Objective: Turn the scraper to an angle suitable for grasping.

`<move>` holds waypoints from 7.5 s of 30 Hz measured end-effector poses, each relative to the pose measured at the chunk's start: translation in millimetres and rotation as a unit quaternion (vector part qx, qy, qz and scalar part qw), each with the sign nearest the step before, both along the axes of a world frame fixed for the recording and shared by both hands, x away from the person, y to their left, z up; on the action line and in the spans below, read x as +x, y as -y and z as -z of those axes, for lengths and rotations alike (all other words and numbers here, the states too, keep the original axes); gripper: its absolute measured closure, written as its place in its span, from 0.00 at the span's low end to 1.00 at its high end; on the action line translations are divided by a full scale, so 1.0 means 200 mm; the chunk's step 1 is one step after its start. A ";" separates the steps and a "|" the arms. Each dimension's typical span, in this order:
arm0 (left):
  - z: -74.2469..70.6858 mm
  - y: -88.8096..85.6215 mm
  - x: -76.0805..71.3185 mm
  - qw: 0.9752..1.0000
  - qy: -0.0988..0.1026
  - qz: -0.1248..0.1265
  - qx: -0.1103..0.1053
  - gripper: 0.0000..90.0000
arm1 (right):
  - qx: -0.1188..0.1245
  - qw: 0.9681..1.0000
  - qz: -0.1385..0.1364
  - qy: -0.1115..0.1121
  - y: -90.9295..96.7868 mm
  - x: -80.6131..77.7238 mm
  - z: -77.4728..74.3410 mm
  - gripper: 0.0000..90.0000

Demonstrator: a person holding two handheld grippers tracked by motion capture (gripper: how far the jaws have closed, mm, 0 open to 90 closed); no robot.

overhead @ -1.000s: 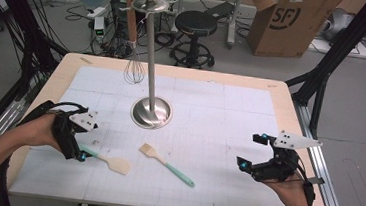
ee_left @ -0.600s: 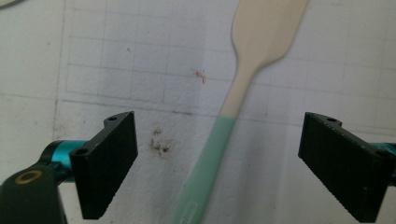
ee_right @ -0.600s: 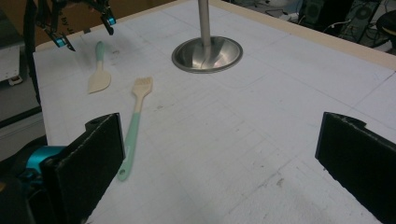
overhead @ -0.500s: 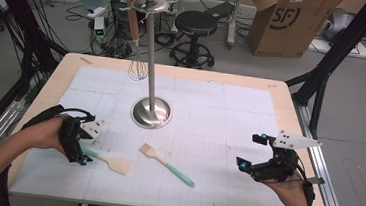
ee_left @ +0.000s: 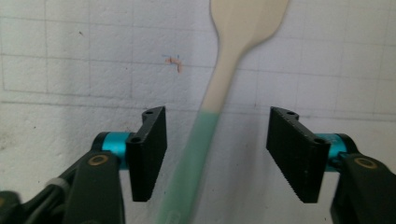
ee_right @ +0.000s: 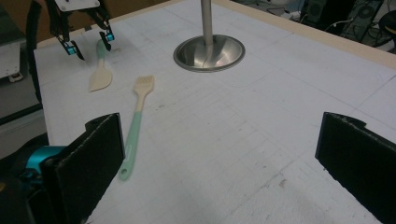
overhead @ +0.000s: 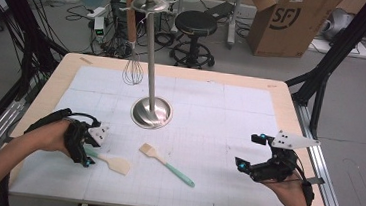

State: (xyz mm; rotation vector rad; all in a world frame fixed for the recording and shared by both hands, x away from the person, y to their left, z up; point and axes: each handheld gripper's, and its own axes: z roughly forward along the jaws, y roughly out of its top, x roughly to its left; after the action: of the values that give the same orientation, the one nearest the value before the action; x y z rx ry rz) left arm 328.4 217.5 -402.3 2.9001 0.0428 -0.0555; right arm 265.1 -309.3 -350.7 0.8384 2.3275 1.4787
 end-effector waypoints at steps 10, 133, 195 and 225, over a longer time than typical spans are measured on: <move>0.00 0.06 0.01 0.999 0.005 0.005 0.046 0.65 | -0.004 1.000 -0.003 -0.002 -0.02 0.00 0.00 0.00; -0.21 0.91 0.03 0.977 -0.008 -0.023 -0.211 0.89 | 0.009 1.000 -0.006 0.029 0.00 -0.05 -0.10 0.00; -0.33 0.70 -0.09 0.955 0.038 -0.040 -0.291 0.13 | 0.018 0.999 -0.005 0.037 0.01 -0.06 -0.12 0.00; -0.26 -0.08 -0.20 0.879 0.110 -0.180 -0.427 0.02 | 0.027 0.999 -0.002 0.033 0.02 -0.05 -0.10 0.00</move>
State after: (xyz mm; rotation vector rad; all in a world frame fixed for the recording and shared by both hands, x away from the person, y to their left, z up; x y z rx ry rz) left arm 287.7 233.7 -349.8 1.9567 0.4053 0.2568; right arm 254.4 -314.1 -329.9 0.7868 2.2528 1.5543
